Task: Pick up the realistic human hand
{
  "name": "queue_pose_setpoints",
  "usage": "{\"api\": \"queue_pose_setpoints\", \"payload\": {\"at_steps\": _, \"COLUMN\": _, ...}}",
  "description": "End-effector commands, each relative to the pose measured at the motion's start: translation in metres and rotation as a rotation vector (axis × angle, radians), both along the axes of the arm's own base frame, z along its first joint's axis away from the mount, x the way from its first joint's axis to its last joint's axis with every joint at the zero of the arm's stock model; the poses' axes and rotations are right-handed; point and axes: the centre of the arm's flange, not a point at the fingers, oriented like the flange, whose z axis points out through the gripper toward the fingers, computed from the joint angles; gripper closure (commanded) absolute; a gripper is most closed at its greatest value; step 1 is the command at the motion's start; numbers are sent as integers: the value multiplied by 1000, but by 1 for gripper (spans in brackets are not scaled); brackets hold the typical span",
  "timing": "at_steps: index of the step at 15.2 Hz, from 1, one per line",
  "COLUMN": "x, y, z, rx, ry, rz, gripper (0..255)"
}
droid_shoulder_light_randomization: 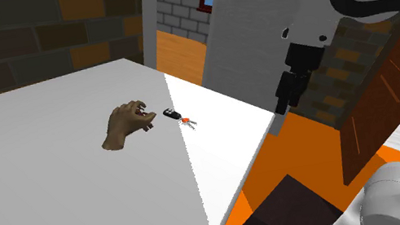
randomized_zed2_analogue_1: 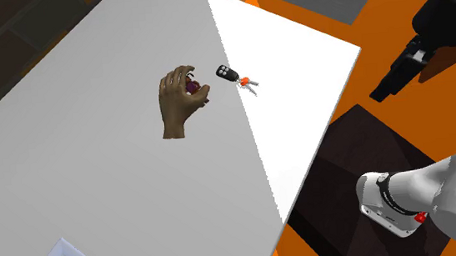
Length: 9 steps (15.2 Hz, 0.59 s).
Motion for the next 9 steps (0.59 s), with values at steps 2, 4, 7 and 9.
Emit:
{"api": "queue_pose_setpoints", "payload": {"at_steps": 2, "x": 12, "y": 7, "z": -2, "rx": -4, "ry": -2, "rz": 24, "gripper": 0}}
{"api": "queue_pose_setpoints", "payload": {"at_steps": 4, "x": 36, "y": 20, "z": -5, "rx": -12, "ry": -6, "rz": 72, "gripper": 0}}
{"api": "queue_pose_setpoints", "payload": {"at_steps": 7, "x": 70, "y": 43, "z": -10, "rx": -25, "ry": -11, "rz": 144, "gripper": 0}}
{"api": "queue_pose_setpoints", "payload": {"at_steps": 9, "x": 92, "y": 60, "z": -14, "rx": -33, "ry": -15, "rz": 192, "gripper": 0}}
